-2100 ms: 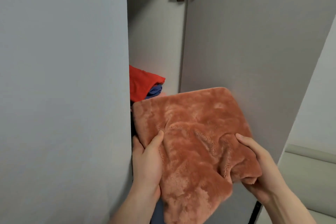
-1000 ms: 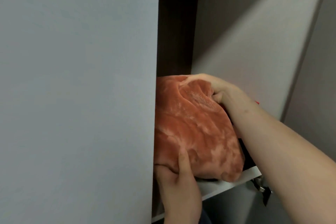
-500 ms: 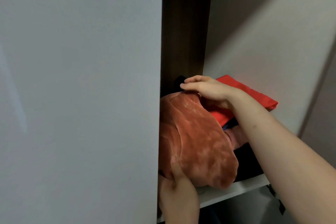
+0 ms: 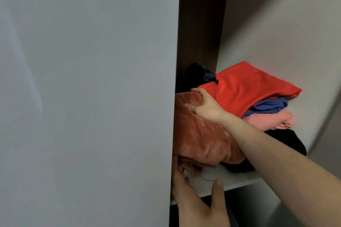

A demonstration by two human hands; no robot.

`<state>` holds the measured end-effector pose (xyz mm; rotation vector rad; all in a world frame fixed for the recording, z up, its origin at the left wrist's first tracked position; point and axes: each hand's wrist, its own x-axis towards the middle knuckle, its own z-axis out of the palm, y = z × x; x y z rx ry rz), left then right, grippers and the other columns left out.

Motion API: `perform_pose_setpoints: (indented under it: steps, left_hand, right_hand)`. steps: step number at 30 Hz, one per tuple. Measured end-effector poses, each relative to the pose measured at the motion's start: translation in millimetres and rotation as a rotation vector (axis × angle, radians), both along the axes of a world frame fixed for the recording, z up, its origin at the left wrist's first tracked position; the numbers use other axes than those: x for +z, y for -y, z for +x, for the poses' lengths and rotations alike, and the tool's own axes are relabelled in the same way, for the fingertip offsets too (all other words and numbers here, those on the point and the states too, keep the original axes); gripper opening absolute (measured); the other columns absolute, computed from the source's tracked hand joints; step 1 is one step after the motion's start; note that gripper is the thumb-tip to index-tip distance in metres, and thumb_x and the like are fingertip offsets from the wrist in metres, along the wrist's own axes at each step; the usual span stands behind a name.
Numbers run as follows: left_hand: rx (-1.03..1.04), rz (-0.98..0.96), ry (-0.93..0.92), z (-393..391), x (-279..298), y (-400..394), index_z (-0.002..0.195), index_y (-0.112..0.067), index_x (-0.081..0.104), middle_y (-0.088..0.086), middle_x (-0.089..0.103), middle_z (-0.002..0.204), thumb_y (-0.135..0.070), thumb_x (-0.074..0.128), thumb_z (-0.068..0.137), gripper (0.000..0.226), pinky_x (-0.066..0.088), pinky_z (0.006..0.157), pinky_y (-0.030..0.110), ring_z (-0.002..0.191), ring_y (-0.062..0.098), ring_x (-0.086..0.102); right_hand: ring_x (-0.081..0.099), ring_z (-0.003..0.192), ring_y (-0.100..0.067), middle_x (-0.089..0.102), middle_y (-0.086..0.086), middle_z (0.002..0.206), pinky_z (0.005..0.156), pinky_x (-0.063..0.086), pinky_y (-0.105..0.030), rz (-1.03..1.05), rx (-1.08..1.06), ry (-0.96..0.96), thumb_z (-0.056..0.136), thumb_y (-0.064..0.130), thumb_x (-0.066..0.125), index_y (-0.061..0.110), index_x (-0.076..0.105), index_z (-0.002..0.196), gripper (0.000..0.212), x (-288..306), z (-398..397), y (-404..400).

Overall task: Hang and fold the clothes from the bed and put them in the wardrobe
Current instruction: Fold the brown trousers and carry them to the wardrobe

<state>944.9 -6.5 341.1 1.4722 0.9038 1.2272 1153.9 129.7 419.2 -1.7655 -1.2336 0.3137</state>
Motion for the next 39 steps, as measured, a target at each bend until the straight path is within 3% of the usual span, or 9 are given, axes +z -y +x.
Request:
perform_pose_setpoints:
  steps: [3, 6, 9, 15, 20, 23, 28, 33, 39]
  left_hand:
    - [-0.088, 0.321, -0.139, -13, -8, 4, 0.123, -0.056, 0.046, -0.025, 0.048, 0.131, -0.037, 0.071, 0.061, 0.070, 0.047, 0.099, 0.026, 0.120, -0.001, 0.052]
    - [-0.307, 0.722, -0.394, -16, 7, -7, 0.123, -0.051, 0.042, -0.029, 0.034, 0.140, -0.040, 0.052, 0.077, 0.048, 0.040, 0.110, 0.031, 0.135, 0.000, 0.035]
    - [-0.238, 0.946, -0.572, -15, 20, -28, 0.132, -0.037, 0.046, -0.011, 0.035, 0.149, -0.032, 0.053, 0.083, 0.050, 0.029, 0.120, 0.040, 0.146, 0.015, 0.028]
    - [-0.239, 0.998, -1.068, -6, 17, -36, 0.137, -0.017, 0.058, 0.010, 0.050, 0.149, -0.037, 0.081, 0.055, 0.088, 0.036, 0.110, 0.064, 0.139, 0.042, 0.045]
    - [-0.202, 1.041, -1.154, 3, 3, -44, 0.137, -0.011, 0.062, 0.013, 0.053, 0.147, -0.038, 0.076, 0.050, 0.092, 0.035, 0.109, 0.066, 0.137, 0.046, 0.047]
    - [-0.187, 1.034, -1.157, 8, 4, -52, 0.144, -0.007, 0.053, 0.014, 0.047, 0.152, -0.031, 0.059, 0.056, 0.091, 0.018, 0.116, 0.067, 0.143, 0.046, 0.038]
    - [-0.193, 0.948, -1.089, 17, 9, -56, 0.155, -0.009, 0.031, 0.008, 0.025, 0.164, -0.023, 0.043, 0.064, 0.093, -0.021, 0.116, 0.059, 0.154, 0.041, 0.009]
    - [-0.162, 0.974, -1.025, 9, -3, -48, 0.153, -0.009, 0.041, 0.009, 0.030, 0.164, -0.025, 0.036, 0.062, 0.093, 0.010, 0.120, 0.064, 0.152, 0.039, 0.021]
    - [-0.132, 0.991, -1.030, 7, -34, -38, 0.157, -0.006, 0.031, 0.015, 0.016, 0.168, -0.035, 0.036, 0.080, 0.082, 0.022, 0.118, 0.065, 0.155, 0.038, 0.013]
  right_hand:
    - [0.060, 0.122, -0.017, 0.061, -0.003, 0.133, 0.113, 0.044, -0.037, 0.018, 0.002, 0.070, 0.086, 0.033, 0.080, 0.023, 0.043, 0.146, 0.071, 0, 1, 3]
    - [0.055, 0.130, -0.017, 0.055, -0.004, 0.143, 0.116, 0.039, -0.033, 0.017, 0.006, 0.112, 0.087, 0.034, 0.079, 0.020, 0.039, 0.150, 0.076, 6, -4, 11]
    - [0.048, 0.136, -0.014, 0.047, -0.003, 0.151, 0.118, 0.035, -0.030, 0.009, 0.046, 0.090, 0.090, 0.029, 0.076, 0.022, 0.035, 0.154, 0.076, 11, -10, 35]
    - [0.052, 0.133, 0.000, 0.059, 0.005, 0.142, 0.114, 0.038, -0.019, 0.179, 0.107, -0.039, 0.097, 0.004, 0.064, 0.026, 0.057, 0.142, 0.050, 2, -27, 102]
    - [0.036, 0.142, 0.007, 0.053, 0.012, 0.149, 0.122, 0.023, -0.020, 0.032, 0.123, 0.070, 0.103, 0.007, 0.054, 0.026, 0.068, 0.132, 0.037, -24, -21, 98]
    - [0.039, 0.139, 0.005, 0.053, 0.013, 0.148, 0.110, 0.022, -0.005, -0.059, 0.060, 0.217, 0.103, 0.009, 0.054, 0.023, 0.067, 0.133, 0.036, -22, -16, 84]
    - [0.042, 0.141, -0.002, 0.056, 0.008, 0.147, 0.115, 0.025, -0.013, -0.052, -0.022, 0.307, 0.101, 0.012, 0.056, 0.024, 0.068, 0.133, 0.036, -24, -17, 79]
    - [0.044, 0.132, 0.012, 0.057, 0.016, 0.141, 0.102, 0.027, 0.003, 0.121, -0.010, 0.205, 0.096, -0.003, 0.055, 0.025, 0.069, 0.131, 0.047, -26, -31, 110]
    - [0.048, 0.133, 0.008, 0.059, 0.019, 0.139, 0.109, 0.037, -0.009, 0.071, -0.030, 0.200, 0.081, -0.016, 0.052, 0.031, 0.065, 0.134, 0.072, -41, -37, 130]
